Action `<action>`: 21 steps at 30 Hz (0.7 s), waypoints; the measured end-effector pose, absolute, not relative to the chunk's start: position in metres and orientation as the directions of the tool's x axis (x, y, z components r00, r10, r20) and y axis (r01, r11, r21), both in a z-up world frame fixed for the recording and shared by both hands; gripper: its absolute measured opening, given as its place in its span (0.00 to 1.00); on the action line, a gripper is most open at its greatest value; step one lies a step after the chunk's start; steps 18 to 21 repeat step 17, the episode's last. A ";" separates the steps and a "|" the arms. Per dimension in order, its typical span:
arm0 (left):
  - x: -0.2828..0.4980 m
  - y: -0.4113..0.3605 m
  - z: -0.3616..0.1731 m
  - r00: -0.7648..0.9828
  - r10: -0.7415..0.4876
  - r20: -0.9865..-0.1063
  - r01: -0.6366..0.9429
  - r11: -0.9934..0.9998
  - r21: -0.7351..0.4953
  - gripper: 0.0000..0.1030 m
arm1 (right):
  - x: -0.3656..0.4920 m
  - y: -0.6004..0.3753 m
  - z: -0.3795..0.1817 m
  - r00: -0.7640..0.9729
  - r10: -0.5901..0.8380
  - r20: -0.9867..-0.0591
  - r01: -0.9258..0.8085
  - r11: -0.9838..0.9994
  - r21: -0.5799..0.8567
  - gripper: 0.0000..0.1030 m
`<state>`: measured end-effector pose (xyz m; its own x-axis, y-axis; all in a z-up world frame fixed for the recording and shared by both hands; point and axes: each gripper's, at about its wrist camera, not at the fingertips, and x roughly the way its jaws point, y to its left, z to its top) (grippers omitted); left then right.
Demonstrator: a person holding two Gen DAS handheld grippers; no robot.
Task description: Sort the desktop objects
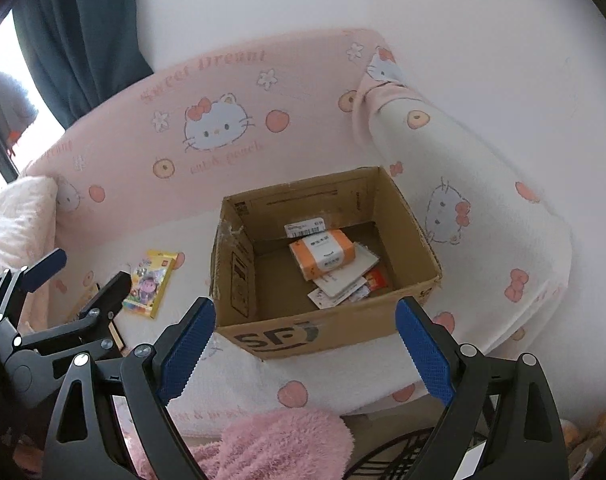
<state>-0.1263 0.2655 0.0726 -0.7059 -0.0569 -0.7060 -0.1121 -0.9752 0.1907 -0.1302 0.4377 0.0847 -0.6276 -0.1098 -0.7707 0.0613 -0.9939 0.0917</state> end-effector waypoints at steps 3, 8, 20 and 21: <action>-0.126 0.267 0.073 -0.692 -0.034 -0.721 -0.126 -0.978 0.168 0.85 | -0.125 0.431 0.086 -0.630 -0.073 -0.774 0.062 -0.997 0.044 0.88; -0.120 0.270 0.073 -0.699 -0.024 -0.715 -0.142 -0.975 0.172 0.85 | -0.116 0.425 0.084 -0.620 -0.080 -0.781 0.056 -0.997 0.057 0.89; -0.116 0.261 0.082 -0.726 0.024 -0.687 -0.168 -0.975 0.143 0.85 | -0.108 0.425 0.087 -0.616 -0.079 -0.784 0.029 -0.997 0.077 0.89; -0.116 0.261 0.082 -0.726 0.024 -0.687 -0.168 -0.975 0.143 0.85 | -0.108 0.425 0.087 -0.616 -0.079 -0.784 0.029 -0.997 0.077 0.89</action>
